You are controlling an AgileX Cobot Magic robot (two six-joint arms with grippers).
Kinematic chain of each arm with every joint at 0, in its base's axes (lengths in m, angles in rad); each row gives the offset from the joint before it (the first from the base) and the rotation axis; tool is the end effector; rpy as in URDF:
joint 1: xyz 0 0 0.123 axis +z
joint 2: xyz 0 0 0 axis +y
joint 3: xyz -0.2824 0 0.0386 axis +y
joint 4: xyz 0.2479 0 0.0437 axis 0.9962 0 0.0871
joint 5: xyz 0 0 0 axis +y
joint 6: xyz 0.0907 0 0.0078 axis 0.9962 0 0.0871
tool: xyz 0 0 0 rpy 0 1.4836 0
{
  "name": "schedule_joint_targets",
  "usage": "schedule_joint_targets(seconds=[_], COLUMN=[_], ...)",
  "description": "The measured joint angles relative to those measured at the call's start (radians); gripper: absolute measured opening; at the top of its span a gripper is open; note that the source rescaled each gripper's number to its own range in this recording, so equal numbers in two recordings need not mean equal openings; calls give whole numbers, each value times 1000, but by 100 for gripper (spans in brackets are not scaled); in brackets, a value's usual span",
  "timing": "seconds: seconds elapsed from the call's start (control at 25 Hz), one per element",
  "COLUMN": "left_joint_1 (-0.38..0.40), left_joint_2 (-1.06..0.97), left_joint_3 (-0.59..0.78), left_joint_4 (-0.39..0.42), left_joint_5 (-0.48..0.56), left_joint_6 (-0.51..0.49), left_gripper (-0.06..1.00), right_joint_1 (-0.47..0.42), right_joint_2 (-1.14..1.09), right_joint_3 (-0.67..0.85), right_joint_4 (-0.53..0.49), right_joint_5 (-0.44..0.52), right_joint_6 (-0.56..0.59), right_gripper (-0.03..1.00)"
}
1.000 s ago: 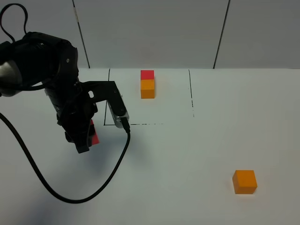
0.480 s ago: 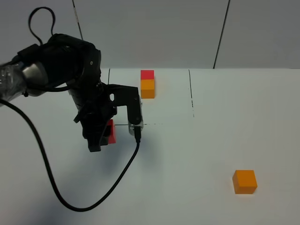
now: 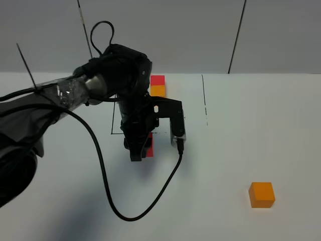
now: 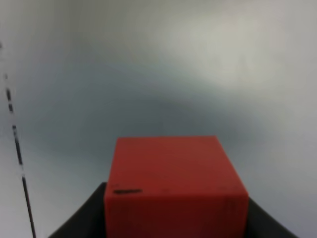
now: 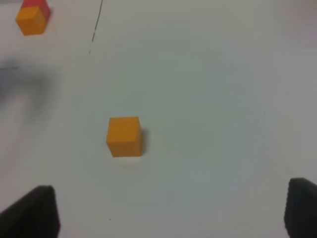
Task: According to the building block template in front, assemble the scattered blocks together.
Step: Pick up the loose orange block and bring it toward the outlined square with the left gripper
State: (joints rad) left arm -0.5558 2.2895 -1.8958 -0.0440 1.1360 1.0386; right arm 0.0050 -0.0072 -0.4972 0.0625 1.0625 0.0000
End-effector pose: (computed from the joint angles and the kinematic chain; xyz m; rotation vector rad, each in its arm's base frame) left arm 0.3992 -0.2522 0.1652 2.1345 2.1183 -0.0138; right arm -0.0058 0.0049 0.2763 -0.0082 2.0410 0.0779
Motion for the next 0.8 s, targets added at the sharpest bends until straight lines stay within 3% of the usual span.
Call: schedule_joint_targets(seconds=[0.2,0.8], left_joint_1=[-14,-14], left_joint_2=[78,146], left_joint_3=[-69,-79], left_joint_4=[0,0], left_joint_5=[23,18], left_joint_6=[1,12], left_gripper=[0,0], right_joint_1=[0,0], right_joint_2=[0,0], right_joint_3=[0,0], right_joint_4=[0,0], right_joint_5=[0,0], right_joint_6=[0,0], right_gripper=[81,81])
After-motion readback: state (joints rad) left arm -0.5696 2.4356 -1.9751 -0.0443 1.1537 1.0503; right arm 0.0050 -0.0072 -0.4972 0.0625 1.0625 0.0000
